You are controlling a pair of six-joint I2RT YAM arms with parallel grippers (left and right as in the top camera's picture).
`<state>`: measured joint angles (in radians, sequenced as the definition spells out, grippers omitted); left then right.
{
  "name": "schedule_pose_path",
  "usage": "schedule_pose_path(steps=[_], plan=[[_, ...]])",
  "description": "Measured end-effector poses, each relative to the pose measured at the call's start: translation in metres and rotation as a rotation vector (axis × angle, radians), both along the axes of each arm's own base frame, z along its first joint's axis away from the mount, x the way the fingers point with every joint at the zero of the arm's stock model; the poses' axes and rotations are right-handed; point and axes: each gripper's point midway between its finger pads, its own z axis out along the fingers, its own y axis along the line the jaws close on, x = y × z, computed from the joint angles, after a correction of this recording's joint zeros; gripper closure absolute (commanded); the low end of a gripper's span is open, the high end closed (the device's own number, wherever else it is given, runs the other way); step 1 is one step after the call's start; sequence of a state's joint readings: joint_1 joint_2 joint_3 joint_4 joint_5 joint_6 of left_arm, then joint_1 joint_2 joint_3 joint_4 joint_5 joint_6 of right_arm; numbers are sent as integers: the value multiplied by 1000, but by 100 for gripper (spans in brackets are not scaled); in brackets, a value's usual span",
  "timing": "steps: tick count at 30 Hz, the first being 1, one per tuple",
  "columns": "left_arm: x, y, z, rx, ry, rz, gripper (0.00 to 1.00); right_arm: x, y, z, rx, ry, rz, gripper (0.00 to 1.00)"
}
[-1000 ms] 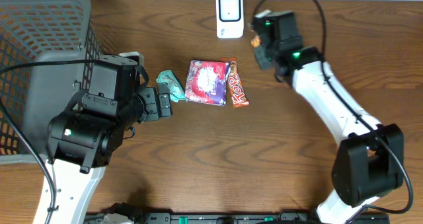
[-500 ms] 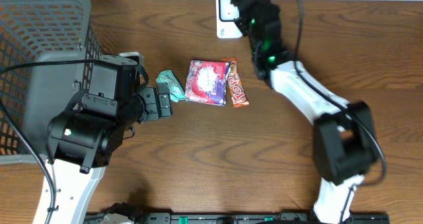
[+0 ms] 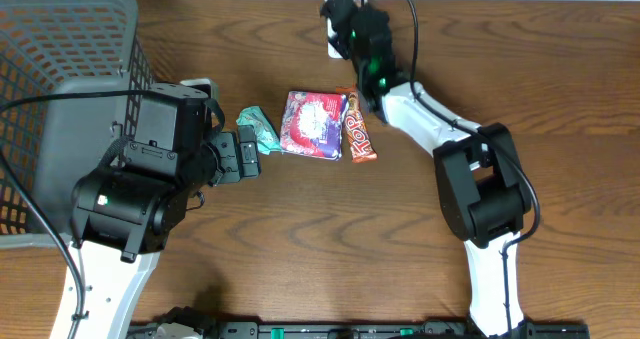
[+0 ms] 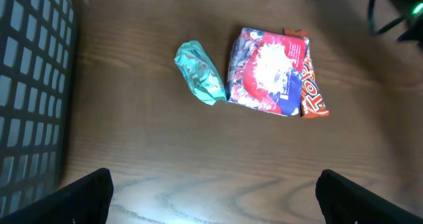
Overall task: Scan the item barcode
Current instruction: 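Hold the orange pack over the scanner window with the right gripper, then move the orange pack right and drop it at the table's right edge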
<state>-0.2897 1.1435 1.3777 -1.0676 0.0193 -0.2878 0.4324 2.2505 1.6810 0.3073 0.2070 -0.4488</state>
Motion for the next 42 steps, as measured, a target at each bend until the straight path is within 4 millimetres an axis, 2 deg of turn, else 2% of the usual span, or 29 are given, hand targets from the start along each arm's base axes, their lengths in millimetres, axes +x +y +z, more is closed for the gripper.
schedule_pose_path(steps=[7,15,33,38,42], plan=[[0,0,0,0,0,0,2,8,-1,16,0,108,21,99],[0,0,0,0,0,0,2,12,-8,-14,-1,177,17,99],[0,0,0,0,0,0,2,19,-35,-24,-157,149,-109,99],[0,0,0,0,0,0,2,22,-37,-40,-172,158,-132,99],[0,0,0,0,0,0,2,23,-29,-34,-143,126,-137,99]])
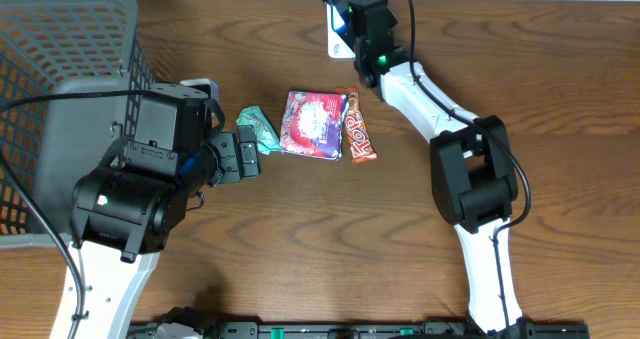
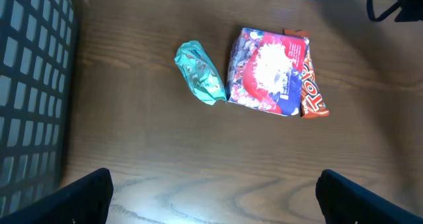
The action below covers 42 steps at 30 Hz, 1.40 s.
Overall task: Scan the item barcode
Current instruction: 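Move the orange pack right and drop it at the table's right edge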
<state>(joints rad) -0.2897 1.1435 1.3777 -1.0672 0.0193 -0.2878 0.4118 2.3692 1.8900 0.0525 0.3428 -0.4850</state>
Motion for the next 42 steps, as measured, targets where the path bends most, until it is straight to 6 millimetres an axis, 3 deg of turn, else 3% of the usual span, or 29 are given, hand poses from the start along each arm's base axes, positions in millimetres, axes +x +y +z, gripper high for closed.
schedule_pose_path(steps=[6,9,11,14,18,21,25,26,27,28,29,34,38,42], plan=[[0,0,0,0,0,0,2,-1,0,14,21,-31,-83,99],[0,0,0,0,0,0,2,-4,-19,15,22,8,-158,99],[0,0,0,0,0,0,2,-6,-43,15,25,47,-217,99],[0,0,0,0,0,0,2,-12,-101,16,34,120,-339,99],[0,0,0,0,0,0,2,-29,-207,11,47,242,-536,99],[0,0,0,0,0,0,2,-49,-287,-4,79,342,-662,99],[0,0,0,0,0,0,2,-70,-364,-15,156,388,-784,98],[0,0,0,0,0,0,2,-73,-377,-16,173,389,-802,85],[0,0,0,0,0,0,2,-76,-386,-17,195,388,-819,64],[0,0,0,0,0,0,2,-77,-394,-20,215,390,-828,16],[0,0,0,0,0,0,2,-79,-401,-23,227,397,-831,1],[0,0,0,0,0,0,2,-83,-408,-49,304,465,-797,1],[0,0,0,0,0,0,2,-83,-393,-57,344,508,-745,1],[0,0,0,0,0,0,2,-83,-366,-60,358,556,-688,1]])
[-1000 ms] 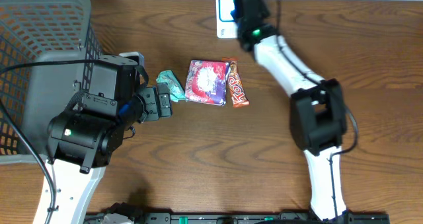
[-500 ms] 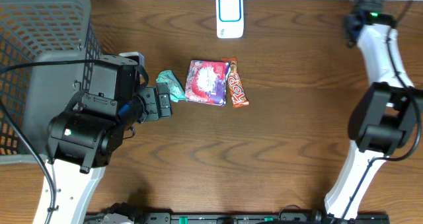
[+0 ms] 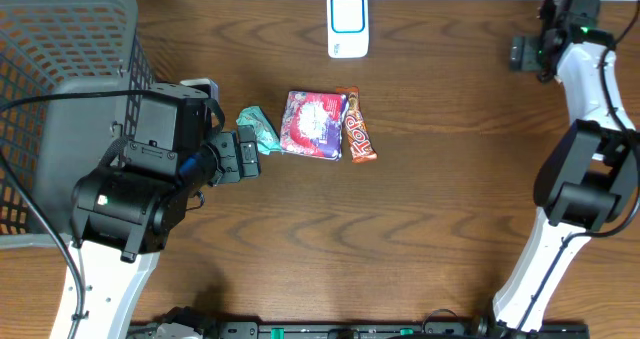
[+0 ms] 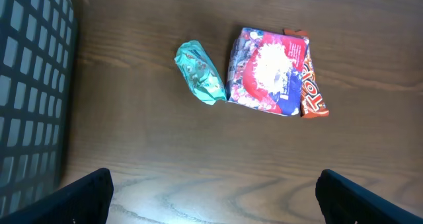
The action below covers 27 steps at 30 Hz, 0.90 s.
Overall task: Scan the item barcode
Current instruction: 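Move the orange pack right and drop it at the table's right edge, then reach the right gripper to the red Top bar and grasp it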
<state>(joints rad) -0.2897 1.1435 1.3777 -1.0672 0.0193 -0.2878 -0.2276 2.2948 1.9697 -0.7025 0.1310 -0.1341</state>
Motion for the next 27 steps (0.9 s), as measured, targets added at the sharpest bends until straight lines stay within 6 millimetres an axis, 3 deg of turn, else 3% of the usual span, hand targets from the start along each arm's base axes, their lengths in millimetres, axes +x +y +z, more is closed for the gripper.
schedule_pose_path(steps=[3,5,9,12,14,19,27], plan=[[0,0,0,0,0,0,2,0,35,11,23,8,64,1],[0,0,0,0,0,0,2,0,68,30,54,-9,129,1],[0,0,0,0,0,0,2,-16,160,84,179,-54,327,1],[0,0,0,0,0,0,2,-43,235,118,320,-60,506,1],[0,0,0,0,0,0,2,-65,278,129,410,-36,607,1],[0,0,0,0,0,0,2,-115,342,119,534,124,736,1],[0,0,0,0,0,0,2,-171,403,108,524,273,866,1]])
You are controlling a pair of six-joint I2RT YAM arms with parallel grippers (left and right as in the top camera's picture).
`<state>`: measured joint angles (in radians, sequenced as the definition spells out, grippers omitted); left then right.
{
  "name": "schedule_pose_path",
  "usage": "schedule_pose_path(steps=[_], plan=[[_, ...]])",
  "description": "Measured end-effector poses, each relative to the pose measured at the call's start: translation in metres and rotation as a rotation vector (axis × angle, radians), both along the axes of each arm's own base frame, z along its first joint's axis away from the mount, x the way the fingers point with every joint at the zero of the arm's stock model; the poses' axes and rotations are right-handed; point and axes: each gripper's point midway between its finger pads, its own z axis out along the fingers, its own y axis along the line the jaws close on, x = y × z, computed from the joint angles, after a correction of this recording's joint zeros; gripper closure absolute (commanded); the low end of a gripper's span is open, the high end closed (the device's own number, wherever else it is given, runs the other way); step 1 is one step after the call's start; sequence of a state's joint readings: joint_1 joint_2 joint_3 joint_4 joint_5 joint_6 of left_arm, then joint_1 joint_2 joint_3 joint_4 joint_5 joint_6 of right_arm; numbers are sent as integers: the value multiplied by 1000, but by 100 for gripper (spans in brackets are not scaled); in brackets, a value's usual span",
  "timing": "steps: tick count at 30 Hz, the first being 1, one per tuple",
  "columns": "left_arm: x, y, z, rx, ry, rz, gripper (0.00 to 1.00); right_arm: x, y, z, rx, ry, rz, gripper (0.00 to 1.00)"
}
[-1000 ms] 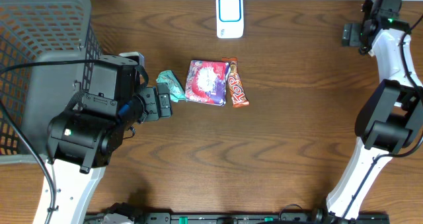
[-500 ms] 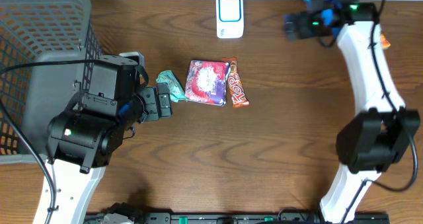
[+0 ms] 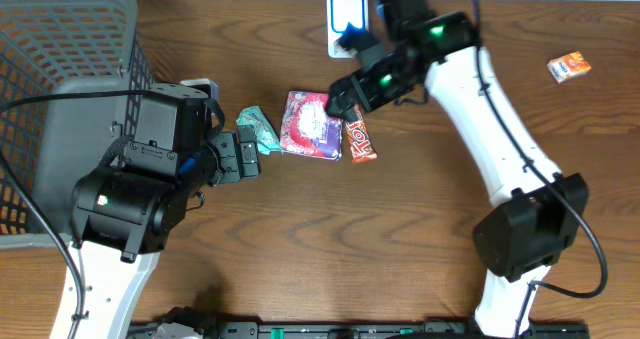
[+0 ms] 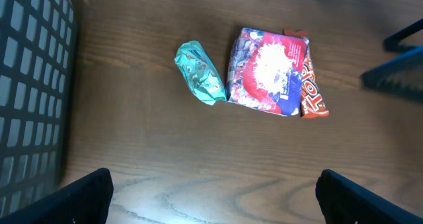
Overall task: Scan the item barcode
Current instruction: 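Reach the right gripper to the red Top bar and grasp it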
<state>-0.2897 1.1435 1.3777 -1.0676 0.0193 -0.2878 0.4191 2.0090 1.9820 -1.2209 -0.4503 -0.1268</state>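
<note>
Three items lie mid-table: a crumpled teal packet (image 3: 257,127) (image 4: 200,73), a colourful pouch (image 3: 312,125) (image 4: 269,72) and an orange bar (image 3: 359,139) (image 4: 312,95) against the pouch's right side. The white scanner (image 3: 345,14) stands at the far edge, half hidden by my right arm. My right gripper (image 3: 343,101) hovers over the pouch's right edge and the bar's top. Its dark fingers (image 4: 395,78) show apart in the left wrist view, nothing between them. My left gripper (image 3: 243,157) (image 4: 215,197) is wide open near the teal packet, holding nothing.
A grey mesh basket (image 3: 60,69) (image 4: 30,85) fills the left side. A small orange box (image 3: 568,67) lies alone at the far right of the wooden table (image 3: 330,239).
My right gripper went from the table's far right edge to above the pouch and bar. A small orange box now lies at the far right. The left arm and three items are unchanged.
My right gripper was over the scanner at the far edge, and stayed there at the following moment. Then it was at the far right of the table. Now an orange box lies there and the gripper is over the pouch and bar. The left arm never moved.
</note>
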Motion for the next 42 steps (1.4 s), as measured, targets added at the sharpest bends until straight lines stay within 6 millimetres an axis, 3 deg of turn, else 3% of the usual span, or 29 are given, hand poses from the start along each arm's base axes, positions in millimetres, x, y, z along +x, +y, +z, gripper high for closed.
schedule_pose_path(steps=[6,17,21,24,29,33,38,42], plan=[[0,0,0,0,0,0,2,-14,19,-2,-28,-10,48,1],[0,0,0,0,0,0,2,7,-7,-15,-171,-30,-146,1],[0,0,0,0,0,0,2,13,-11,-34,-211,-2,-169,1],[0,0,0,0,0,0,3,15,-13,-56,-249,35,-171,12],[0,0,0,0,0,0,2,14,-28,-90,-337,99,-195,22],[0,0,0,0,0,0,2,21,-48,-92,-351,112,-225,36],[0,0,0,0,0,0,2,34,-76,-96,-355,111,-268,38],[0,0,0,0,0,0,2,42,-79,-107,-341,87,-267,51]])
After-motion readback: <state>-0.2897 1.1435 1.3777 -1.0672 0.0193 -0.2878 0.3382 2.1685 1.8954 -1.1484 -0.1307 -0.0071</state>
